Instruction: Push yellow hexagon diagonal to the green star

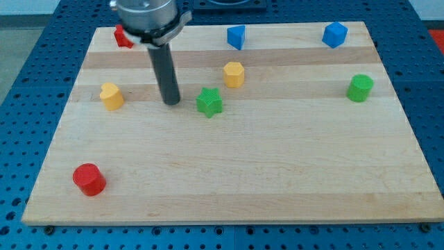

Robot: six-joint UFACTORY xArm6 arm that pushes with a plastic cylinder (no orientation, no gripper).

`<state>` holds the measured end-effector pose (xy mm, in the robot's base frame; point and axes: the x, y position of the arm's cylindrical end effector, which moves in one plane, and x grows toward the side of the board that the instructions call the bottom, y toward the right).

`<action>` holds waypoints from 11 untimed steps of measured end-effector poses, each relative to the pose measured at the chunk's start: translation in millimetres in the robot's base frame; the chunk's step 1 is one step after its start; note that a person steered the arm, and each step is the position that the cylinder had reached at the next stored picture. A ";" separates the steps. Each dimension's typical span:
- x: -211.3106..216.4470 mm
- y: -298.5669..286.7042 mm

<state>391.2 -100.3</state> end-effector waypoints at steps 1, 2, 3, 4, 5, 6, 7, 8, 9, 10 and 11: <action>-42.8 23.5; -67.8 53.8; -67.6 95.2; -52.8 125.0; -33.2 149.7; -15.3 163.6; -3.9 160.4; -0.5 151.0; 20.6 151.0; 42.6 147.4; 49.2 136.9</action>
